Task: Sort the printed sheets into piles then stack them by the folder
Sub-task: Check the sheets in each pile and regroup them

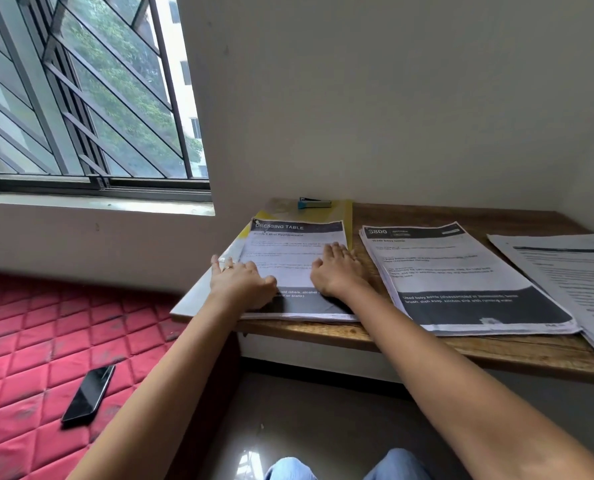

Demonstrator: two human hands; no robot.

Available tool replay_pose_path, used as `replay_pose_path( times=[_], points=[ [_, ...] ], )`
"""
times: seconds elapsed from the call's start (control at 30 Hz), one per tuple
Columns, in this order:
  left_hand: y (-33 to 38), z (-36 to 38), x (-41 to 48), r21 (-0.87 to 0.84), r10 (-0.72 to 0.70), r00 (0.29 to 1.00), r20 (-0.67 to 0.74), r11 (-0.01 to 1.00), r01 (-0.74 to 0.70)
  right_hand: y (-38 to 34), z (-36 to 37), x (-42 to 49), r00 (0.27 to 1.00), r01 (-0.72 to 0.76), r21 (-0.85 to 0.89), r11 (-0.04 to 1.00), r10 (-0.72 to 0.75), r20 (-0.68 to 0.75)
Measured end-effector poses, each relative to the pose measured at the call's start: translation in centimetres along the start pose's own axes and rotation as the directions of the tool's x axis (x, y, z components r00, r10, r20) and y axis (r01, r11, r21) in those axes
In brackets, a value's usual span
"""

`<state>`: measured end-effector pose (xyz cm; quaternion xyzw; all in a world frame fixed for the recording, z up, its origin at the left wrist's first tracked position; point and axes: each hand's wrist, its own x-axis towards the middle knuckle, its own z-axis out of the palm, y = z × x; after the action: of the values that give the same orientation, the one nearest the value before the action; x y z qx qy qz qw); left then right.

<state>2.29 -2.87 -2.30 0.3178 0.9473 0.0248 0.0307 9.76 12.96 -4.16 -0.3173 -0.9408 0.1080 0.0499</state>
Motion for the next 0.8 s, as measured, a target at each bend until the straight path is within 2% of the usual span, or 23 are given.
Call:
replay_pose_path(
  times=[0.1,0.2,0.3,0.37,0.5,0.63,0.8],
  points=[
    [2.6,-1.2,2.5,0.077,0.03,0.999,-0.012,0.997,-0.029,0.0,0.1,0.1,1.0,-0.003,-0.008,1.0,0.003,-0.013],
    [4.4,-0.6,5.1,-0.033,0.175,0.985,0.014,0.984,-0.174,0.0,0.2,0.2,1.0,0.0,-0.01,1.0,-0.001,-0.022],
    [3.3,0.5,6.4,-0.105,0.143,0.99,-0.005,0.984,-0.143,0.0,0.3,0.2,1.0,0.003,-0.014,1.0,-0.003,-0.023],
    [2.2,1.1,7.1,-0.108,0.12,0.992,-0.047,0.986,-0.125,0.1,0.3,0.2,1.0,0.006,-0.017,1.0,-0.006,-0.022],
    [1.2,1.2,7.4,-0.127,0.129,0.991,-0.04,0.983,-0.133,0.1,0.4,0.3,1.0,0.01,-0.02,1.0,-0.01,-0.025],
    [0.6,1.6,7.9,-0.144,0.071,0.992,-0.101,0.986,-0.085,0.2,0.4,0.4,1.0,0.004,-0.032,0.999,-0.005,-0.026],
    [0.4,1.9,8.3,-0.14,0.055,0.994,-0.091,0.988,-0.068,0.0,-0.1,0.4,0.999,-0.008,-0.052,0.999,0.01,0.033]
  ],
)
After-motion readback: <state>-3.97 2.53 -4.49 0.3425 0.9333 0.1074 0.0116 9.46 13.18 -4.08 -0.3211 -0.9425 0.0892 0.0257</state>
